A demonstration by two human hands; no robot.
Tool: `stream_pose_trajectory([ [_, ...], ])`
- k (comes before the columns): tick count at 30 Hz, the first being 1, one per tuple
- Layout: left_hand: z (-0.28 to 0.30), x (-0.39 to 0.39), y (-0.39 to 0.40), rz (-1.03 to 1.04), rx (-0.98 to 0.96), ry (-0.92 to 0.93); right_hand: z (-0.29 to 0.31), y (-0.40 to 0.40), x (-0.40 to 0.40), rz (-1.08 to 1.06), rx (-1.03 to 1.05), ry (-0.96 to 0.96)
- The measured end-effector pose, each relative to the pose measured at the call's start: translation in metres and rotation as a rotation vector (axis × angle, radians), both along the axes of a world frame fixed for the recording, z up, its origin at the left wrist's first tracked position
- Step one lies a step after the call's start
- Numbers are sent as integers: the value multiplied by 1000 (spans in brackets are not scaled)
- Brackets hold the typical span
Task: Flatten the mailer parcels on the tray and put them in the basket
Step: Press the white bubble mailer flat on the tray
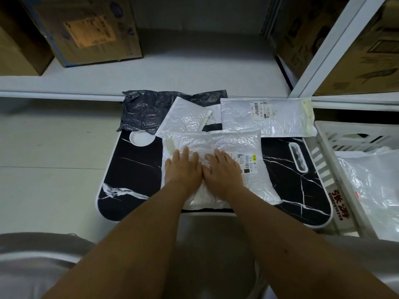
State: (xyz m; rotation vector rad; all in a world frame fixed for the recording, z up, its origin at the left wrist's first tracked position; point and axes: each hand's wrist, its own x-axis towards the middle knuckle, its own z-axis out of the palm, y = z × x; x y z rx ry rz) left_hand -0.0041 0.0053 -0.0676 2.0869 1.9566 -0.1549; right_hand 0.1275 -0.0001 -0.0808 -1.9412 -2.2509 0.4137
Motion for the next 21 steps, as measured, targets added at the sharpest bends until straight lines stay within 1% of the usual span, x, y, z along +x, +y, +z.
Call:
stream_pose_trajectory([
  [3, 6, 1, 4, -5, 51, 50, 6, 10, 4, -10, 105, -54],
  [5, 12, 2, 8, -40, 130, 91, 9, 18, 7, 30, 132, -138],
  [7, 16, 5, 12, -59, 178, 146, 7, 20, 11, 14, 123, -181],
  [9, 12, 9, 12, -9, 154, 158, 4, 17, 17, -95, 36, -146],
  [11, 6, 9, 9, 84, 86, 114, 2, 15, 19, -194, -88, -120],
  [14, 3, 7, 13, 134, -34, 63, 4, 19, 18, -212, -195, -171],
  [17, 6, 7, 18, 135, -79, 99, 9, 23, 19, -244, -179, -183],
  [21, 8, 6, 22, 125, -88, 121, 18, 31, 31, -280, -134, -222],
])
